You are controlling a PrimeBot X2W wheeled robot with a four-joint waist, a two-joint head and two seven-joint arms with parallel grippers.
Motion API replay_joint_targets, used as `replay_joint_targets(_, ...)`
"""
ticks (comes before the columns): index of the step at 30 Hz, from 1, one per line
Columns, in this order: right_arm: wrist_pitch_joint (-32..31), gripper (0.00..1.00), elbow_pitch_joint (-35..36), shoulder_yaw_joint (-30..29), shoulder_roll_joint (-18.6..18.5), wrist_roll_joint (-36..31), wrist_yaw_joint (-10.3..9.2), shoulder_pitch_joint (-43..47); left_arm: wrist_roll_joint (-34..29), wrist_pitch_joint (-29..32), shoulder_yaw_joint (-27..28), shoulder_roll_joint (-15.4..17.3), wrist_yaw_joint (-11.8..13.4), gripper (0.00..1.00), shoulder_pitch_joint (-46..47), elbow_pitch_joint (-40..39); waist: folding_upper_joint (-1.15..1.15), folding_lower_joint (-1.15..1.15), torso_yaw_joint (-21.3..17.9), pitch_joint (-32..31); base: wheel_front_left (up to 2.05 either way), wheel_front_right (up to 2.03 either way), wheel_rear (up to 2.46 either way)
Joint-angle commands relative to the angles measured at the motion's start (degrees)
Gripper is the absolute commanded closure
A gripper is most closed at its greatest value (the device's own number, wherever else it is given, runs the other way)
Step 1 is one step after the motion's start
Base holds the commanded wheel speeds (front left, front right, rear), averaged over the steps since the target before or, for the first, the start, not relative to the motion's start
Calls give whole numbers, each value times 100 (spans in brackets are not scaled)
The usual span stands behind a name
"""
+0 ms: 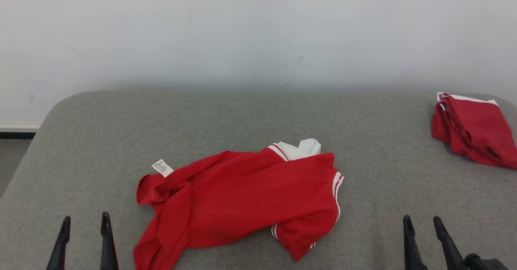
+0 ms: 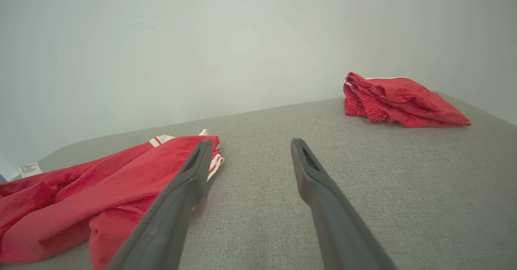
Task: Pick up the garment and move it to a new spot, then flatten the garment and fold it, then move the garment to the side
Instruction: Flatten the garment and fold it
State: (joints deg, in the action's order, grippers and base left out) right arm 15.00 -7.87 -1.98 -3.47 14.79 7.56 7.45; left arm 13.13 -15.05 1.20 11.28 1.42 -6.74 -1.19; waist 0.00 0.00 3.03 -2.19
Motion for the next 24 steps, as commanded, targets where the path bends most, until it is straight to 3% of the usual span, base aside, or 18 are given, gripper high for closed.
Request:
replay_joint_targets(1, 20, 0, -17, 91, -92, 16, -13, -135, -71, -16, 17, -44, -58, 0, 69, 18, 0, 0, 49, 30, 0, 0, 0)
replay_joint_targets(11, -207, 0, -753, 686, -440, 85, -13, -1242, -254, -16, -117, -261, -330, 0, 400, 205, 0, 0, 364, 187, 0, 0, 0)
replay_joint_targets(24, -257, 0, -3394, 875, -620, 51, -13, -3302, -412, -16, -417, -622, -636, 0, 1037, 480, 0, 0, 1136, 856, 0, 0, 0)
